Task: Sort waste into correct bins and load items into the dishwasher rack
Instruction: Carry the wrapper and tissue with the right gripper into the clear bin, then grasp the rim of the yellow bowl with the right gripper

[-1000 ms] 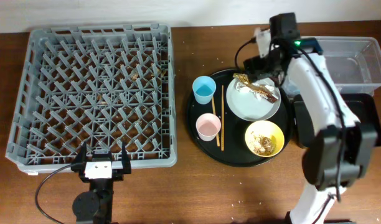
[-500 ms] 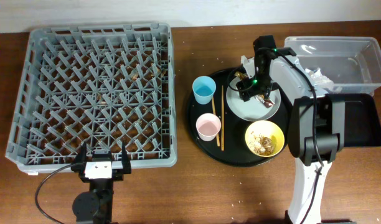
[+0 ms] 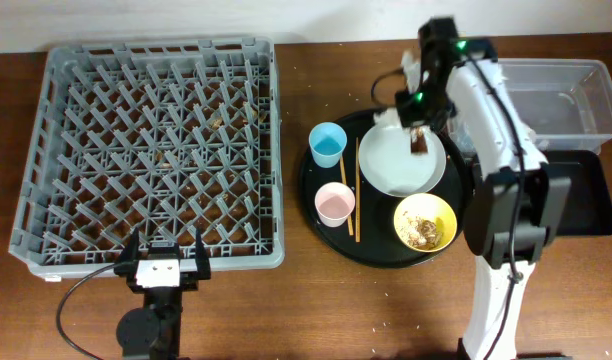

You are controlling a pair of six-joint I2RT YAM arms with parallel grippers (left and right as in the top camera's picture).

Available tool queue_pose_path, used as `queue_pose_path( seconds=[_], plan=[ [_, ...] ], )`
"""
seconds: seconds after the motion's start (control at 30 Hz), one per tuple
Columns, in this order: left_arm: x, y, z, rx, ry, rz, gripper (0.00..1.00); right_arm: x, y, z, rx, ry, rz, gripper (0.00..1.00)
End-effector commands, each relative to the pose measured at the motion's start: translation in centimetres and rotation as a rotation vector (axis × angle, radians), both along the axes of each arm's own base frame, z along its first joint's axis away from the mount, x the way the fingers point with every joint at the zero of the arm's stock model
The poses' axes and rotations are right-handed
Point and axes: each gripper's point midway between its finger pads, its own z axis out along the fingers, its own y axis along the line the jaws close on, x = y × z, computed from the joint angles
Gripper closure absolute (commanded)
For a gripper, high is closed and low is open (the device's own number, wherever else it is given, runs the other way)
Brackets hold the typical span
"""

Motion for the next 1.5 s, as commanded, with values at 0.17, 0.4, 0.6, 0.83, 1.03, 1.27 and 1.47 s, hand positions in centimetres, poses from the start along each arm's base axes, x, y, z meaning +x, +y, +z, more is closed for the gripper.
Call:
queue_pose_path(
  seconds=[0.17, 0.4, 0.6, 0.83, 1.03, 1.27, 1.47],
  plan=[
    [0.0, -0.2, -0.2, 0.019, 0.003, -0.012, 0.01, 1.5, -13.5, 7.3, -0.073, -0.181, -0.67, 0.96],
    [0.0, -0.2, -0.2, 0.019, 0.003, -0.012, 0.01, 4.8, -18.8, 2.8, -0.065, -0.265, -0.768, 0.41],
    [0.0, -0.2, -0.2, 0.019, 0.003, -0.012, 0.01, 4.8, -17.9, 4.9, -0.01, -0.284, -0.739, 0.14],
    [0.0, -0.2, -0.2, 0.019, 0.003, -0.012, 0.01, -0.2, -11.8, 16.6, 0.247, -0.364, -0.577, 0.14],
    [0.0, -0.2, -0.2, 0.019, 0.003, -0.012, 0.01, -6.7, -9.4, 18.9, 0.23, -0.266, -0.532, 0.13],
    [0.0, -0.2, -0.2, 0.019, 0.003, -0.012, 0.01, -9.6, -5.6, 16.3, 0.095, -0.114, -0.426, 0.09],
    [0.0, -0.2, -0.2, 0.019, 0.003, -0.012, 0.01, -11.0, -3.6, 13.3, 0.048, -0.002, -0.374, 0.09]
  ],
)
